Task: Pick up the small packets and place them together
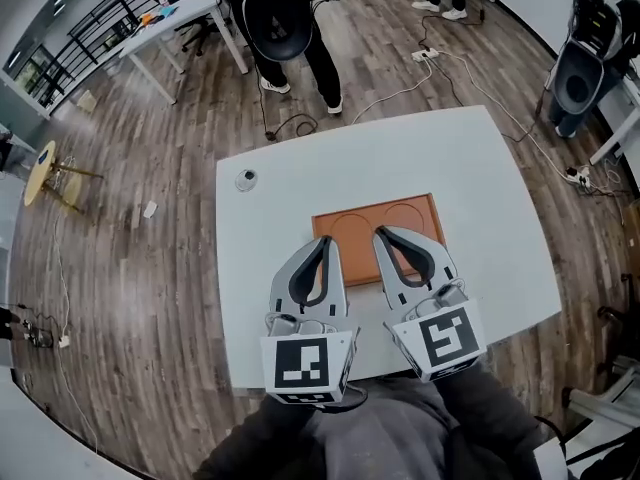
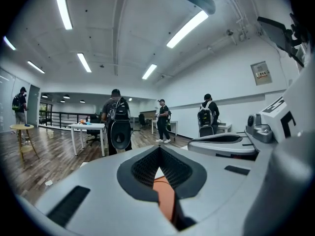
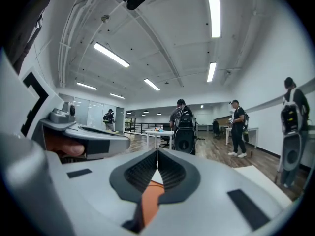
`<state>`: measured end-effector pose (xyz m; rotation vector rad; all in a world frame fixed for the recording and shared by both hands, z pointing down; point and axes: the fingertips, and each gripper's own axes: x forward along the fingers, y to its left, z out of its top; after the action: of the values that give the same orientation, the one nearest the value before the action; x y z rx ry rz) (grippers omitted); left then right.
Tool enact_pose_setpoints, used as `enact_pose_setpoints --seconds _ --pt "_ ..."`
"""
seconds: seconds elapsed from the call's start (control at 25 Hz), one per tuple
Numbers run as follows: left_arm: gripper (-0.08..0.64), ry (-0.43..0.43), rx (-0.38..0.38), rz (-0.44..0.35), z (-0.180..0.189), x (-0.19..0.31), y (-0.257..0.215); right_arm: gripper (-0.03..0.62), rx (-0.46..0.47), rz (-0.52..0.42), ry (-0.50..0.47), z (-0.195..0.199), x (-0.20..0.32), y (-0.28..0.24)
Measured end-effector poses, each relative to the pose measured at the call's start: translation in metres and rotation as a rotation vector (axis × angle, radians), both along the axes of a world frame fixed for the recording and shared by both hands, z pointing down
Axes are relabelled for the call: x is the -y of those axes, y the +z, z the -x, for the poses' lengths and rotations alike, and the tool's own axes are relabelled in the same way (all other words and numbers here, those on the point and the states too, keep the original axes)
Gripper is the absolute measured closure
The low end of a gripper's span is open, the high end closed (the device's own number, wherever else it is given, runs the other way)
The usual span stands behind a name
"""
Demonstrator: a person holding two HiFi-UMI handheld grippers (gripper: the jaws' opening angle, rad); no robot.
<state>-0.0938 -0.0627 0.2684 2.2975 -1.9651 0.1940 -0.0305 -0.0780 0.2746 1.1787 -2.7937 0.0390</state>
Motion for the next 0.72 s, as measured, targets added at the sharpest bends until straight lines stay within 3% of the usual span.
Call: enact_pose_setpoints --seconds 0.36,0.72 --pt "0.563 0.056 -0.004 0.026 -0.011 -0.003 0.054 0.588 -0.020 0.046 0.053 -0.005 -0.017 0.076" --pt "0.563 0.085 0.004 0.009 -0.020 0.001 0.042 0.588 -0.018 0.039 0.094 -0.017 -0.010 0.068"
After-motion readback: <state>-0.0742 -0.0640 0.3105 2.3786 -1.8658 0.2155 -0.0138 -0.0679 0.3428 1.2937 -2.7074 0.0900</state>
